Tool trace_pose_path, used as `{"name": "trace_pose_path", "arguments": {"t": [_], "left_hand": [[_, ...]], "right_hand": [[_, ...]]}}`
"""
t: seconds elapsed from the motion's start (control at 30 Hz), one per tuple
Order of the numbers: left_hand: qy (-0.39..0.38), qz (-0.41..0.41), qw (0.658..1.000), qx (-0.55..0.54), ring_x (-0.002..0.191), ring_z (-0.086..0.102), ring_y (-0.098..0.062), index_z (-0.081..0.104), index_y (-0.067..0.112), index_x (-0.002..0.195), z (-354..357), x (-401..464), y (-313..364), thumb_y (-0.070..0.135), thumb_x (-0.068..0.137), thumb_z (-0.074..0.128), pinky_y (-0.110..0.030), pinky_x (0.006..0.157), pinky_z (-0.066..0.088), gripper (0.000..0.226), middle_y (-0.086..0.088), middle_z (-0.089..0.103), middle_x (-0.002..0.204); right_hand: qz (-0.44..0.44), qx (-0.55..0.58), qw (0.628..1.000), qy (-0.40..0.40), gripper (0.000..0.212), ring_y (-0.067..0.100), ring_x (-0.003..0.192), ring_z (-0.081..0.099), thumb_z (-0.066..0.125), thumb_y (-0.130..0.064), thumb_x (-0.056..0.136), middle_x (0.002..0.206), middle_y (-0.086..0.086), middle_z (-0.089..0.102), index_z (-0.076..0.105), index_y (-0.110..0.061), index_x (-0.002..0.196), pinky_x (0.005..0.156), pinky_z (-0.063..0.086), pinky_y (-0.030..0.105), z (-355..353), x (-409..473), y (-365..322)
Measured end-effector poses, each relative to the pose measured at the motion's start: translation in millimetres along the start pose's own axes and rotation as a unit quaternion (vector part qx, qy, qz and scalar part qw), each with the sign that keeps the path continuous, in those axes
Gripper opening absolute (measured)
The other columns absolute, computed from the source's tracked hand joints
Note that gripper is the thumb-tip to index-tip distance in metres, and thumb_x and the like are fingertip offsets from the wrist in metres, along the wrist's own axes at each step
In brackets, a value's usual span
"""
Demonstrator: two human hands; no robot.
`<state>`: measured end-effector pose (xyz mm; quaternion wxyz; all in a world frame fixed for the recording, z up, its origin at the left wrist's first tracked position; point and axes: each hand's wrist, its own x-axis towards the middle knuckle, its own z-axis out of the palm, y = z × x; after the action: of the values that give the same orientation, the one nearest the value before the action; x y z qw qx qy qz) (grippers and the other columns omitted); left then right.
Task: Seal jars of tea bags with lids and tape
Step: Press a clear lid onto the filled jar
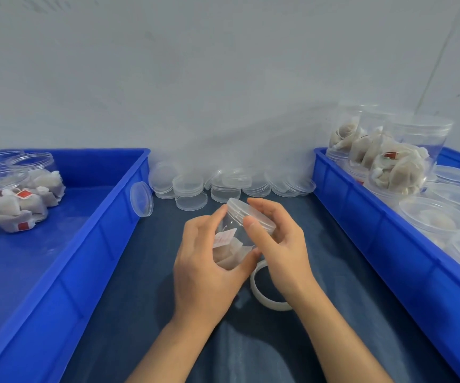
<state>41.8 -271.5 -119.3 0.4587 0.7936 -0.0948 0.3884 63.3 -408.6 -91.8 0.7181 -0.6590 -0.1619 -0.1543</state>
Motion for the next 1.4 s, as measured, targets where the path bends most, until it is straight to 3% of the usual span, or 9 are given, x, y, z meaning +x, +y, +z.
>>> {"name": "trace_pose_path", "arguments": {"t": [0.23, 0.4, 0.67, 0.83, 0.9, 1.0, 1.07, 1.17, 1.4], "left_hand": [[-0.010, -0.025, 0.998, -0.049, 0.116, 0.062, 0.003, 0.056, 0.043, 0.145, 0, -1, 3, 0.067, 0.075, 0.083, -0.006, 0.084, 0.049, 0.079, 0.020, 0.057, 0.122], [-0.033, -0.111, 0.984, -0.136, 0.121, 0.064, -0.004, 0.059, 0.062, 0.130, 1, 3, 5, 0.066, 0.069, 0.082, -0.019, 0.089, 0.054, 0.065, 0.020, 0.065, 0.120], [-0.092, -0.206, 0.929, -0.293, 0.103, 0.076, -0.020, 0.071, 0.029, 0.129, -1, 9, 7, 0.056, 0.077, 0.076, -0.029, 0.086, 0.060, 0.059, -0.005, 0.079, 0.109], [-0.159, -0.249, 0.883, -0.364, 0.114, 0.073, -0.018, 0.073, 0.021, 0.127, -4, 10, 12, 0.057, 0.087, 0.067, -0.026, 0.093, 0.056, 0.054, -0.006, 0.077, 0.122], [-0.159, -0.258, 0.878, -0.371, 0.119, 0.072, -0.022, 0.072, 0.022, 0.128, -3, 9, 12, 0.056, 0.088, 0.067, -0.034, 0.100, 0.056, 0.053, -0.006, 0.076, 0.126], [-0.137, -0.261, 0.887, -0.355, 0.118, 0.072, -0.029, 0.071, 0.023, 0.131, -2, 9, 11, 0.058, 0.084, 0.071, -0.045, 0.104, 0.054, 0.058, -0.007, 0.077, 0.122], [-0.118, -0.243, 0.903, -0.333, 0.108, 0.076, -0.024, 0.071, 0.027, 0.129, -2, 10, 12, 0.058, 0.080, 0.074, -0.035, 0.092, 0.059, 0.058, -0.006, 0.079, 0.114], [-0.088, -0.195, 0.937, -0.278, 0.104, 0.075, -0.016, 0.070, 0.034, 0.130, -3, 10, 10, 0.055, 0.078, 0.078, -0.022, 0.084, 0.058, 0.056, -0.001, 0.078, 0.111], [-0.074, -0.123, 0.977, -0.160, 0.124, 0.063, 0.000, 0.063, 0.046, 0.135, -3, 4, 3, 0.060, 0.073, 0.081, -0.010, 0.092, 0.049, 0.066, 0.015, 0.069, 0.122]], "right_hand": [[0.014, 0.005, 1.000, -0.011, 0.029, 0.017, 0.097, 0.072, 0.071, -0.031, 0.089, 0.109, 0.002, 0.077, 0.076, -0.022, 0.116, 0.081, 0.056, 0.024, -4, 1, -3], [0.016, 0.017, 0.999, -0.030, 0.031, 0.022, 0.105, 0.072, 0.068, -0.030, 0.092, 0.113, 0.005, 0.077, 0.074, -0.017, 0.120, 0.087, 0.057, 0.027, -9, 2, -1], [0.019, 0.075, 0.997, -0.018, 0.041, 0.049, 0.113, 0.064, 0.065, -0.038, 0.088, 0.115, 0.022, 0.072, 0.069, -0.010, 0.117, 0.103, 0.047, 0.067, -15, 6, 3], [0.049, 0.193, 0.980, -0.025, 0.051, 0.038, 0.105, 0.065, 0.061, -0.041, 0.087, 0.113, 0.021, 0.069, 0.066, 0.000, 0.118, 0.097, 0.050, 0.049, -13, 7, -4], [0.050, 0.191, 0.980, -0.023, 0.053, 0.040, 0.105, 0.064, 0.061, -0.042, 0.088, 0.114, 0.023, 0.069, 0.065, 0.001, 0.119, 0.097, 0.049, 0.054, -12, 7, -4], [0.042, 0.120, 0.992, -0.022, 0.048, 0.058, 0.110, 0.061, 0.062, -0.040, 0.091, 0.119, 0.030, 0.069, 0.065, -0.003, 0.121, 0.099, 0.046, 0.071, -12, 6, -2], [0.039, 0.078, 0.996, -0.021, 0.043, 0.057, 0.110, 0.062, 0.063, -0.041, 0.093, 0.116, 0.027, 0.070, 0.066, -0.008, 0.120, 0.098, 0.047, 0.074, -13, 6, 0], [0.032, 0.033, 0.999, -0.022, 0.040, 0.046, 0.112, 0.066, 0.063, -0.041, 0.094, 0.117, 0.017, 0.073, 0.067, -0.012, 0.122, 0.101, 0.048, 0.070, -13, 6, 1], [0.011, 0.001, 0.999, -0.032, 0.044, 0.027, 0.111, 0.068, 0.059, -0.040, 0.087, 0.116, 0.007, 0.074, 0.068, -0.013, 0.120, 0.100, 0.053, 0.047, -13, 6, 1]]}}
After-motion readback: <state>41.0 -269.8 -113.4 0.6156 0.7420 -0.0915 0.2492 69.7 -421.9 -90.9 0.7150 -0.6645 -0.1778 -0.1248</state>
